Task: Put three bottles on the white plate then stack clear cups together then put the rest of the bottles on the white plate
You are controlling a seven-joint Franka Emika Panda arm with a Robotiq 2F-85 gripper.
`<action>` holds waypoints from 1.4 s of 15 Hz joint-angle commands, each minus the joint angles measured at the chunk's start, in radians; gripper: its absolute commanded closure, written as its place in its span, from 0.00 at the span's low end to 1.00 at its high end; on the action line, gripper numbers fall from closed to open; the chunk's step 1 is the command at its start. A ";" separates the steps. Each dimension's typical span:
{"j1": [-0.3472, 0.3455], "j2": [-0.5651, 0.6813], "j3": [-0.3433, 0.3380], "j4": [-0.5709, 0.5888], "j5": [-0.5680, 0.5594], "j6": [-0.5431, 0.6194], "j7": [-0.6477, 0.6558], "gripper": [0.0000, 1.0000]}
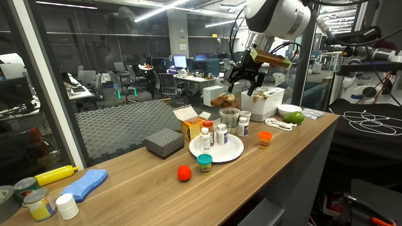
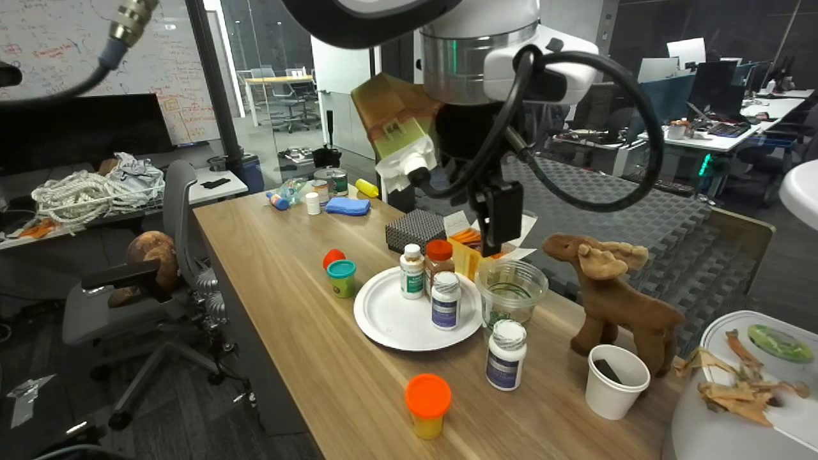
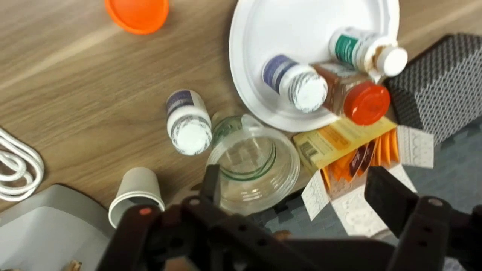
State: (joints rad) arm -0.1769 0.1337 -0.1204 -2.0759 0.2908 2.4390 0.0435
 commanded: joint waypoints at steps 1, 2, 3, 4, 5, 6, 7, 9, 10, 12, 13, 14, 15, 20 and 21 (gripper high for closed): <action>0.006 -0.104 -0.007 -0.094 -0.087 -0.130 -0.099 0.00; 0.007 -0.108 -0.011 -0.105 -0.129 -0.164 -0.113 0.00; 0.006 -0.107 -0.013 -0.111 -0.155 -0.200 -0.140 0.00; 0.005 -0.094 -0.016 -0.110 -0.186 -0.229 -0.164 0.00; 0.005 -0.084 -0.018 -0.109 -0.217 -0.258 -0.187 0.00; 0.006 -0.063 -0.019 -0.101 -0.245 -0.276 -0.215 0.00; 0.005 -0.049 -0.020 -0.095 -0.273 -0.298 -0.244 0.00; 0.006 -0.008 -0.020 -0.069 -0.341 -0.314 -0.297 0.00; 0.006 0.008 -0.018 -0.059 -0.374 -0.299 -0.326 0.00; 0.005 0.039 -0.017 -0.042 -0.440 -0.262 -0.381 0.00; 0.003 0.054 -0.017 -0.031 -0.466 -0.246 -0.399 0.00; 0.000 0.069 -0.016 -0.023 -0.477 -0.211 -0.421 0.00; -0.006 0.082 -0.014 -0.015 -0.474 -0.177 -0.439 0.00; -0.067 0.134 0.015 -0.010 -0.299 0.029 -0.566 0.00; -0.081 0.140 0.024 -0.013 -0.258 0.059 -0.595 0.00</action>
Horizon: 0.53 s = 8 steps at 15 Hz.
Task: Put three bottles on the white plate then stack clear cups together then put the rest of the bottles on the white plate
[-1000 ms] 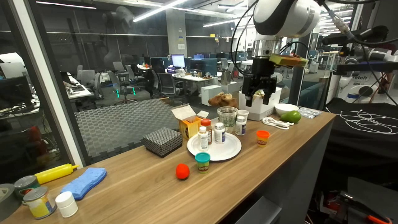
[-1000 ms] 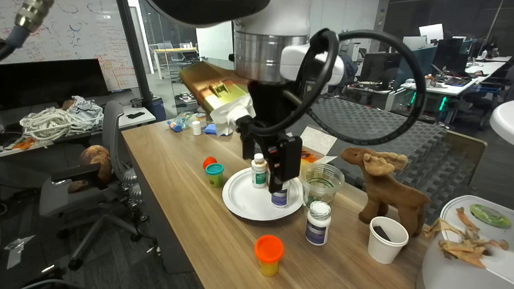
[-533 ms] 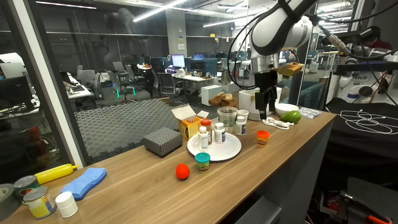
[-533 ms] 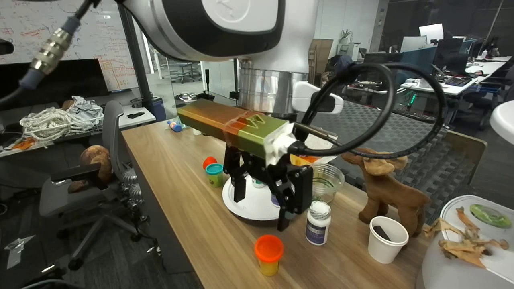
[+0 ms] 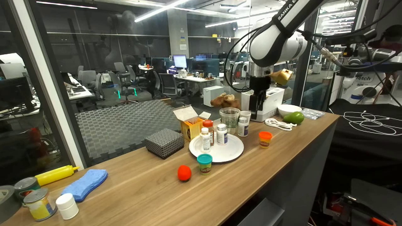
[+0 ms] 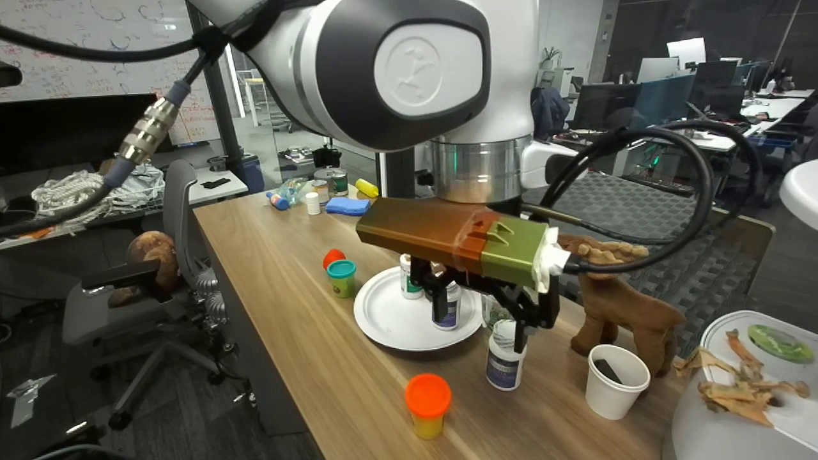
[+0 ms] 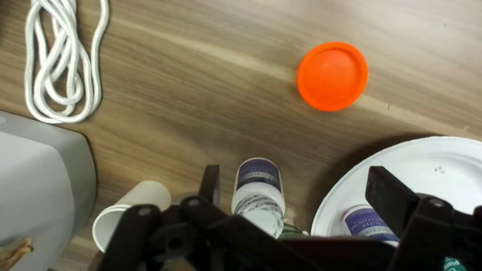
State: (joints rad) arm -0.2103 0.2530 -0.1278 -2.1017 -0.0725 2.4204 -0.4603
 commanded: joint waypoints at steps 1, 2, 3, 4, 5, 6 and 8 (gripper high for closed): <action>-0.066 0.022 0.046 0.005 0.161 0.103 -0.132 0.00; -0.082 0.026 0.059 0.004 0.204 0.121 -0.164 0.00; -0.097 0.032 0.071 0.003 0.248 0.136 -0.199 0.00; -0.107 0.035 0.081 0.004 0.282 0.145 -0.228 0.00; -0.117 0.041 0.090 0.005 0.314 0.153 -0.257 0.00; -0.126 0.045 0.098 0.008 0.342 0.158 -0.283 0.00; -0.136 0.055 0.109 0.013 0.386 0.160 -0.327 0.00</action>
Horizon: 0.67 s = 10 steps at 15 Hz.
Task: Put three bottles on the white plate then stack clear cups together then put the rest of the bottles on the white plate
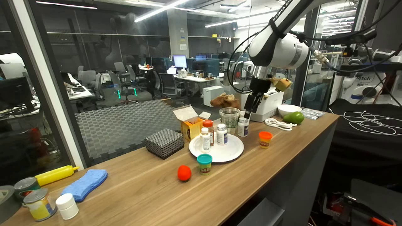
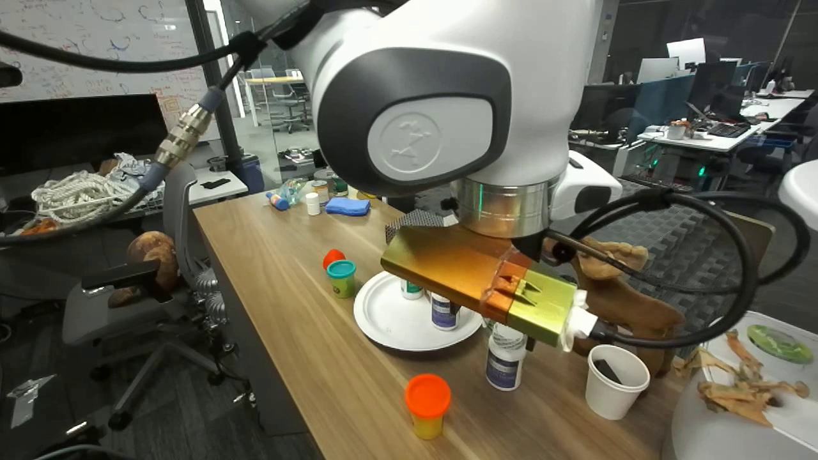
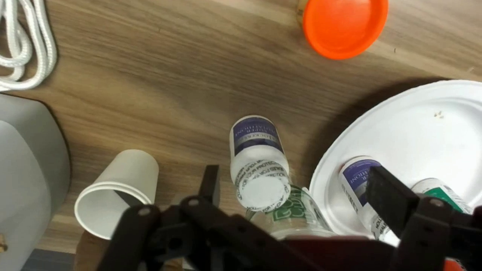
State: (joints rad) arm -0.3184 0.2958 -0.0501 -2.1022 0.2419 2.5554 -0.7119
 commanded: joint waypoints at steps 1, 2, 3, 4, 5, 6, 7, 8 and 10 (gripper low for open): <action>-0.032 0.019 0.036 0.018 0.091 0.023 -0.091 0.00; -0.033 0.025 0.035 0.021 0.101 0.022 -0.100 0.00; -0.034 0.037 0.034 0.027 0.110 0.022 -0.105 0.00; -0.035 0.043 0.035 0.030 0.116 0.020 -0.108 0.00; -0.032 0.054 0.030 0.036 0.112 0.021 -0.102 0.00; -0.032 0.062 0.028 0.041 0.107 0.020 -0.096 0.00; -0.031 0.071 0.027 0.049 0.099 0.021 -0.089 0.00; -0.033 0.079 0.028 0.056 0.098 0.020 -0.087 0.00; -0.033 0.095 0.029 0.075 0.094 0.024 -0.080 0.00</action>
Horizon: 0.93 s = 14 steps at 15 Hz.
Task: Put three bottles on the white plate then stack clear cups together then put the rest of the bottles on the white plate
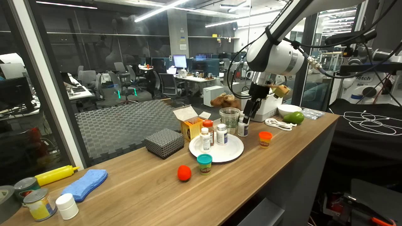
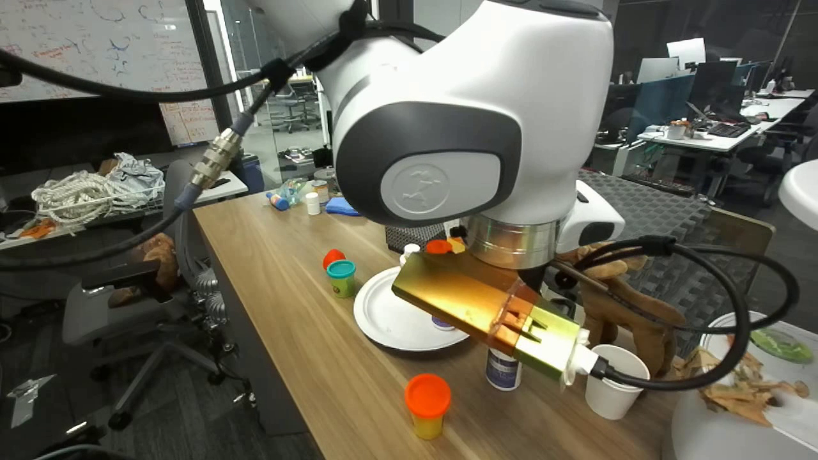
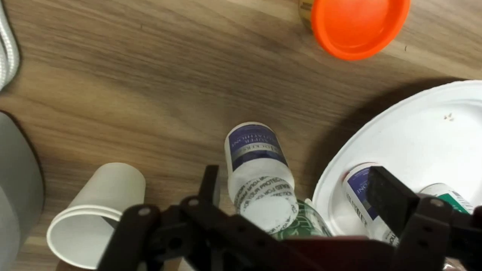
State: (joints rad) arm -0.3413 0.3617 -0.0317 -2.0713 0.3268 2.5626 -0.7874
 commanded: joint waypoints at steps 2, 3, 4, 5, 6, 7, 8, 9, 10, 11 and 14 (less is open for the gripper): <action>-0.007 0.045 0.009 0.060 -0.003 0.029 0.005 0.00; -0.006 0.053 0.009 0.068 -0.009 0.036 0.010 0.00; -0.007 0.059 0.010 0.074 -0.010 0.037 0.010 0.00; -0.006 0.064 0.009 0.079 -0.015 0.038 0.013 0.12; -0.006 0.068 0.009 0.082 -0.019 0.039 0.014 0.26; -0.007 0.070 0.010 0.083 -0.021 0.041 0.013 0.32; -0.007 0.073 0.011 0.085 -0.022 0.043 0.013 0.42; -0.007 0.073 0.011 0.084 -0.024 0.046 0.014 0.50; -0.006 0.072 0.010 0.081 -0.027 0.050 0.015 0.58; -0.005 0.068 0.009 0.074 -0.031 0.058 0.017 0.65; 0.015 0.046 -0.011 0.053 -0.085 0.092 0.055 0.79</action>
State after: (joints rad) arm -0.3412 0.4245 -0.0322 -2.0072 0.2949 2.6171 -0.7767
